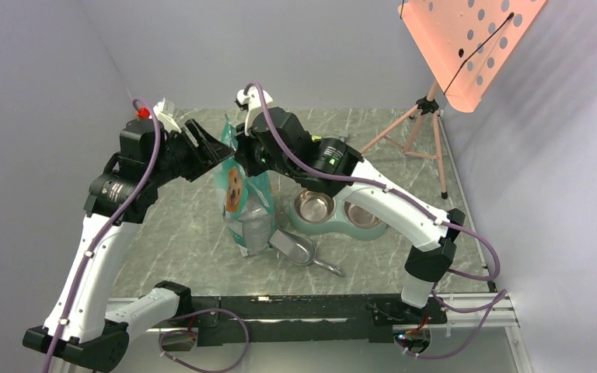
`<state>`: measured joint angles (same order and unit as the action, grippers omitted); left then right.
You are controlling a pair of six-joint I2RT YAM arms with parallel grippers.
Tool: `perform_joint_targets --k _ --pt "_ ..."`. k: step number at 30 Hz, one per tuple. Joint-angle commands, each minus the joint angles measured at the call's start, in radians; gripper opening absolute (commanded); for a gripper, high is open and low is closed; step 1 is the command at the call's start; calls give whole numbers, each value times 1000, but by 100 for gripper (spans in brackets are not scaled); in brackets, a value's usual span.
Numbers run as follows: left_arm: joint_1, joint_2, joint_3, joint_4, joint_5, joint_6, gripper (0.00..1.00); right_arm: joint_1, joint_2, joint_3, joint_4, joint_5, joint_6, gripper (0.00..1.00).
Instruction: Serve the pet food
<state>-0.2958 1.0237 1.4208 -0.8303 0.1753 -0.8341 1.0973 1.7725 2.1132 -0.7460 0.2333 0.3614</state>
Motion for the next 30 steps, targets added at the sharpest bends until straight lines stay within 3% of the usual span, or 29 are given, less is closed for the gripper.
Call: perform_joint_targets --k 1,3,6,13,19,23,25,28,30 --pt "1 -3 31 14 24 -22 67 -1 -65 -40 32 -24 -7 0" --pt "1 -5 24 19 24 -25 63 -2 -70 -47 37 -23 -2 0" --pt "2 -9 6 34 32 -36 49 -1 -63 -42 31 -26 -2 0" --pt "1 14 0 43 57 -34 44 -2 -53 -40 39 -39 -1 0" --pt "2 61 32 44 104 -3 28 -2 -27 -26 14 -29 14 0" --pt "1 49 13 115 157 9 19 -2 -17 -35 5 15 31 17" --pt "1 30 -6 139 157 11 16 -2 -15 -38 7 25 32 18" --pt "2 22 -16 151 165 12 9 -2 -8 -41 22 27 26 19" --pt "1 31 -10 141 173 15 5 -2 6 -30 26 29 20 8"
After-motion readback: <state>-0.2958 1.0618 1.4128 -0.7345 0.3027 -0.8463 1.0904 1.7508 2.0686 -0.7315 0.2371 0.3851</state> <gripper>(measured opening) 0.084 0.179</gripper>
